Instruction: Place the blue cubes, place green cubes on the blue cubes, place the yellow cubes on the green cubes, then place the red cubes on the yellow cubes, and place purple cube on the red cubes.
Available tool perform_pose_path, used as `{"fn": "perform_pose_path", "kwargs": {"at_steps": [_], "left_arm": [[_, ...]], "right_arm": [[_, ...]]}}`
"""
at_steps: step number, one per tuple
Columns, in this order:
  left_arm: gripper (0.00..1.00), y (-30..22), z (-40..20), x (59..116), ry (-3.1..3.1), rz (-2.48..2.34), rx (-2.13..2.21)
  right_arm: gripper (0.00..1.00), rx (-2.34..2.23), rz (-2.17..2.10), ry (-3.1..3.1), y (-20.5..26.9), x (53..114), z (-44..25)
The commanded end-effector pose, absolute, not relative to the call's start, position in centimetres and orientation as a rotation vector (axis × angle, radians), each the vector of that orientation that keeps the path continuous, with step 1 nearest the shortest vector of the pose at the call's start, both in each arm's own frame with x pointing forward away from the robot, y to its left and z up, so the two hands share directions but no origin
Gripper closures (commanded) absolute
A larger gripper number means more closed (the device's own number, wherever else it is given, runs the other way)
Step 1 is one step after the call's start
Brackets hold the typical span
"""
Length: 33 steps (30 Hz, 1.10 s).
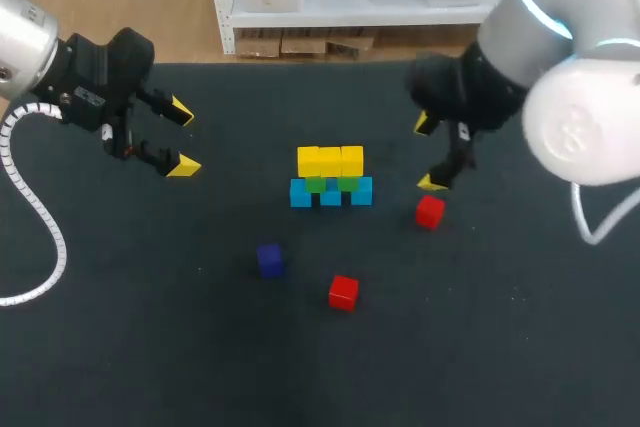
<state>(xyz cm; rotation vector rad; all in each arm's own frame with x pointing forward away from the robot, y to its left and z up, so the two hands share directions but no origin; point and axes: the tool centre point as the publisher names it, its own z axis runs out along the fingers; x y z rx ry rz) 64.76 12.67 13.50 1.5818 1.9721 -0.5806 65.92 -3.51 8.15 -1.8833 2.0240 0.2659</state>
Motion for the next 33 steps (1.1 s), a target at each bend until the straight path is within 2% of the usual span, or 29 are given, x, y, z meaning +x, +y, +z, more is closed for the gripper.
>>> {"fn": "perform_pose_path", "kwargs": {"at_steps": [1, 15, 33], "left_arm": [[0.00, 12.8, 13.4, 64.6, 1.964, -0.582, 1.579], [0.00, 12.8, 13.4, 64.6, 1.964, -0.582, 1.579], [0.00, 12.8, 13.4, 64.6, 1.964, -0.582, 1.579]], "right_arm": [[0.00, -1.794, 0.216, 2.030, -4.9, 64.1, 7.8], [0.00, -1.642, 0.238, 2.148, -6.2, 61.7, 5.5], [0.00, -1.508, 0.325, 2.277, -5.8, 62.9, 1.9]]}}
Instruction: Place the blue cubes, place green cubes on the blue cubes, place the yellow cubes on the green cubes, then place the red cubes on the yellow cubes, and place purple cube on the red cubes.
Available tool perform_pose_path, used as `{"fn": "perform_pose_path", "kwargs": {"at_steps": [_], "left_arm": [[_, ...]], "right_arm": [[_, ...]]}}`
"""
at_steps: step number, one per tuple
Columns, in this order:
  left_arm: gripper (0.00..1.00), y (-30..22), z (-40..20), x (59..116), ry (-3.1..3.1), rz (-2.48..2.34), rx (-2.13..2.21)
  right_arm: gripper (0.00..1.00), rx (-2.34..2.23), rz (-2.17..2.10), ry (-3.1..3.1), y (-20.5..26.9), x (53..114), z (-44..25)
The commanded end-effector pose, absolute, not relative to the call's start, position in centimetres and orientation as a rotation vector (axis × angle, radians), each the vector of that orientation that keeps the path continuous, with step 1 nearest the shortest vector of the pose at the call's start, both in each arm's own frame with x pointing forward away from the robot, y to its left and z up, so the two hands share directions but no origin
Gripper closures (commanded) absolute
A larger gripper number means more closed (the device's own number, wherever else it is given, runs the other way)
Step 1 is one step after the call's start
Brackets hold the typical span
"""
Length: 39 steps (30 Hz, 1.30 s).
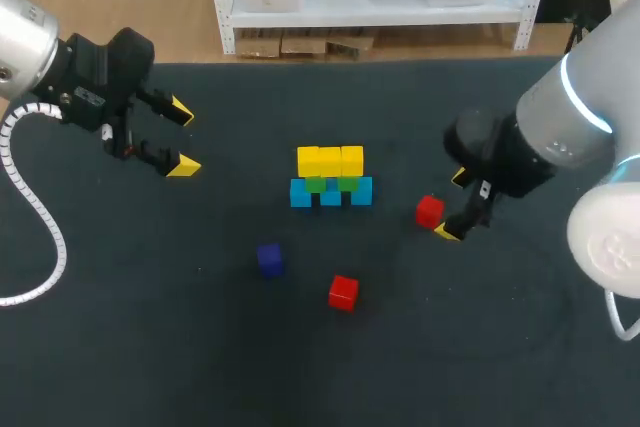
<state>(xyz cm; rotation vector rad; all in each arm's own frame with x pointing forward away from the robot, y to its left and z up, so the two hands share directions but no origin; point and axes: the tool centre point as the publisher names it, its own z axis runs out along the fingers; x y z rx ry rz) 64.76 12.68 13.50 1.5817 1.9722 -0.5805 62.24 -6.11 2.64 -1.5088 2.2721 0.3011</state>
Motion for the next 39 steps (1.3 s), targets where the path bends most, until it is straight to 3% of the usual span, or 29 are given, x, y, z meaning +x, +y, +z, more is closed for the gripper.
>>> {"fn": "perform_pose_path", "kwargs": {"at_steps": [1, 7, 10, 11, 12, 14, 25, 28, 29, 30, 39], "left_arm": [[0.00, 12.8, 13.4, 64.6, 1.964, -0.582, 1.579], [0.00, 12.8, 13.4, 64.6, 1.964, -0.582, 1.579], [0.00, 12.8, 13.4, 64.6, 1.964, -0.582, 1.579], [0.00, 12.8, 13.4, 64.6, 1.964, -0.582, 1.579], [0.00, 12.8, 13.4, 64.6, 1.964, -0.582, 1.579], [0.00, 12.8, 13.4, 64.6, 1.964, -0.582, 1.579], [0.00, 12.8, 13.4, 64.6, 1.964, -0.582, 1.579], [0.00, 12.8, 13.4, 64.6, 1.964, -0.582, 1.579], [0.00, 12.8, 13.4, 64.6, 1.964, -0.582, 1.579], [0.00, 12.8, 13.4, 64.6, 1.964, -0.582, 1.579], [0.00, 12.8, 13.4, 64.6, 1.964, -0.582, 1.579]], "right_arm": [[0.00, -1.507, 0.325, 2.278, -5.8, 62.9, 1.8], [0.00, -1.500, 0.339, 2.289, -5.8, 63.0, 1.5], [0.11, -1.497, 0.345, 2.294, -5.7, 63.0, 1.5], [0.25, -1.497, 0.346, 2.294, -5.6, 63.0, 1.4], [0.52, -1.498, 0.348, 2.295, -5.6, 63.0, 1.4], [0.60, -1.500, 0.351, 2.295, -5.5, 63.0, 1.3], [0.65, -1.521, 0.359, 2.299, -5.1, 62.9, 0.9], [0.51, -1.530, 0.355, 2.303, -5.1, 62.9, 0.9], [0.07, -1.532, 0.353, 2.302, -5.1, 62.9, 0.9], [0.00, -1.535, 0.349, 2.300, -5.1, 63.0, 1.0], [0.00, -1.542, 0.349, 2.298, -5.1, 63.7, 0.5]]}}
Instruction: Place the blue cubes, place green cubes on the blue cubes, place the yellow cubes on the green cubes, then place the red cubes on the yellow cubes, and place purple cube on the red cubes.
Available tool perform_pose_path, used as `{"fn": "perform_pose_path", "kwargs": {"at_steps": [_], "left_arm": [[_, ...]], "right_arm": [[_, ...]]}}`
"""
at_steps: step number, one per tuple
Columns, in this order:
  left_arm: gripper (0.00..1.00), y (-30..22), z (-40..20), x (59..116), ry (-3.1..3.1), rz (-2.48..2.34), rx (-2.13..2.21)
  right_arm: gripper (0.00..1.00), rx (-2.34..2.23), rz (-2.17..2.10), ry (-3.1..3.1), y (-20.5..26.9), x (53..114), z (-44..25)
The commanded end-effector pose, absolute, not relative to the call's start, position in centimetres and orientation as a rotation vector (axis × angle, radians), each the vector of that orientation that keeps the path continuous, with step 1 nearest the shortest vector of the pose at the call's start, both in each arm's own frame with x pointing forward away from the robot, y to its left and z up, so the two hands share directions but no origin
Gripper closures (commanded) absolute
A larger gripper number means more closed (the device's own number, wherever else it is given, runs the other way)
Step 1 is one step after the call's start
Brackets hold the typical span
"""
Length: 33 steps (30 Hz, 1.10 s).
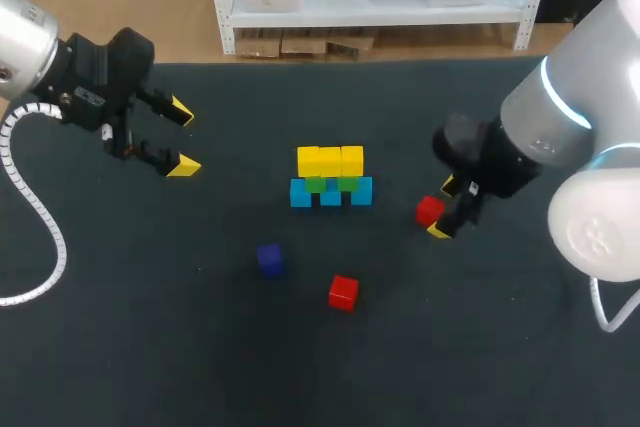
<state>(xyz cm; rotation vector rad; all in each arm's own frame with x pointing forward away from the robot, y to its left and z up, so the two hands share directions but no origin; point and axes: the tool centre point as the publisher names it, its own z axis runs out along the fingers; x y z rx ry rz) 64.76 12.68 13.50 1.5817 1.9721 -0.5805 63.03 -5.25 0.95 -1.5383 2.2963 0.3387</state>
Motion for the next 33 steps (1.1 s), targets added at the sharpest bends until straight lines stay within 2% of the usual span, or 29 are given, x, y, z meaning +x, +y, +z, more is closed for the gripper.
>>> {"fn": "perform_pose_path", "kwargs": {"at_steps": [1, 16, 17, 18, 19, 22, 24, 27, 28, 33], "left_arm": [[0.00, 12.8, 13.4, 64.6, 1.964, -0.582, 1.579], [0.00, 12.8, 13.4, 64.6, 1.964, -0.582, 1.579], [0.00, 12.8, 13.4, 64.6, 1.964, -0.582, 1.579], [0.00, 12.8, 13.4, 64.6, 1.964, -0.582, 1.579], [0.00, 12.8, 13.4, 64.6, 1.964, -0.582, 1.579], [0.00, 12.8, 13.4, 64.6, 1.964, -0.582, 1.579], [0.00, 12.8, 13.4, 64.6, 1.964, -0.582, 1.579], [0.00, 12.8, 13.4, 64.6, 1.964, -0.582, 1.579], [0.00, 12.8, 13.4, 64.6, 1.964, -0.582, 1.579], [0.00, 12.8, 13.4, 64.6, 1.964, -0.582, 1.579]], "right_arm": [[0.00, -1.542, 0.350, 2.299, -5.1, 63.8, 0.3], [0.00, -1.545, 0.380, 2.305, -4.8, 64.7, -0.7], [0.25, -1.545, 0.381, 2.303, -4.8, 64.7, -0.8], [0.42, -1.545, 0.381, 2.303, -4.8, 64.8, -0.8], [0.51, -1.544, 0.382, 2.302, -4.9, 64.8, -0.8], [0.58, -1.544, 0.381, 2.301, -4.9, 64.8, -0.8], [0.76, -1.544, 0.379, 2.301, -5.0, 64.8, -0.7], [0.97, -1.548, 0.374, 2.298, -5.0, 64.7, -0.6], [1.00, -1.549, 0.373, 2.296, -5.0, 64.6, -0.5], [1.00, -1.557, 0.368, 2.287, -5.0, 64.5, -0.4]]}}
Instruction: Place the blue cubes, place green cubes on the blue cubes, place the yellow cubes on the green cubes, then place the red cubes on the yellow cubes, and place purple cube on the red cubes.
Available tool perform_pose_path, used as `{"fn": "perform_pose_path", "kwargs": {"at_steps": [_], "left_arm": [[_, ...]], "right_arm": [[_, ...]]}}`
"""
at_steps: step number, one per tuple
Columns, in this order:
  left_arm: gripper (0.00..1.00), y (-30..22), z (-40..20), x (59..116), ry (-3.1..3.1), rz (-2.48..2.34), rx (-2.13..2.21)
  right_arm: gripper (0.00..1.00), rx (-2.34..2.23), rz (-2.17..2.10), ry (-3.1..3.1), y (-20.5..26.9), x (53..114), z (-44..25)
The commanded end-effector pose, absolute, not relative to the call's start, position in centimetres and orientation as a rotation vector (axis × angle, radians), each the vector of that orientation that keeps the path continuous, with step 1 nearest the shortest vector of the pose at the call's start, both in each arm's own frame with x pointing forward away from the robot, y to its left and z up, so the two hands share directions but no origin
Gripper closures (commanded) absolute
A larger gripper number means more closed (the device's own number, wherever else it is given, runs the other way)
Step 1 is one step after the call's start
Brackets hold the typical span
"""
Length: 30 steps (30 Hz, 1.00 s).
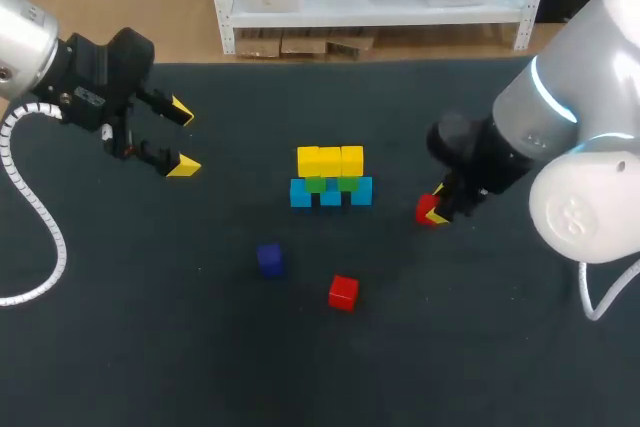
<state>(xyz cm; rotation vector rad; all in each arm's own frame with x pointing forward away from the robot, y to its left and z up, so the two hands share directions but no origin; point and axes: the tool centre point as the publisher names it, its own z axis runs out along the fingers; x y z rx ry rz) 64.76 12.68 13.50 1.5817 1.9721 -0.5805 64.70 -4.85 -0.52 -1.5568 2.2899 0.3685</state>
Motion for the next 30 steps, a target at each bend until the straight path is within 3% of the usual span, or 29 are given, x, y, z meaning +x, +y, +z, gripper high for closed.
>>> {"fn": "perform_pose_path", "kwargs": {"at_steps": [1, 30], "left_arm": [[0.00, 12.8, 13.4, 64.6, 1.964, -0.582, 1.579], [0.00, 12.8, 13.4, 64.6, 1.964, -0.582, 1.579]], "right_arm": [[1.00, -1.559, 0.366, 2.285, -5.1, 64.5, -0.3], [1.00, -2.036, 0.469, 1.839, -3.2, 66.4, 11.3]]}}
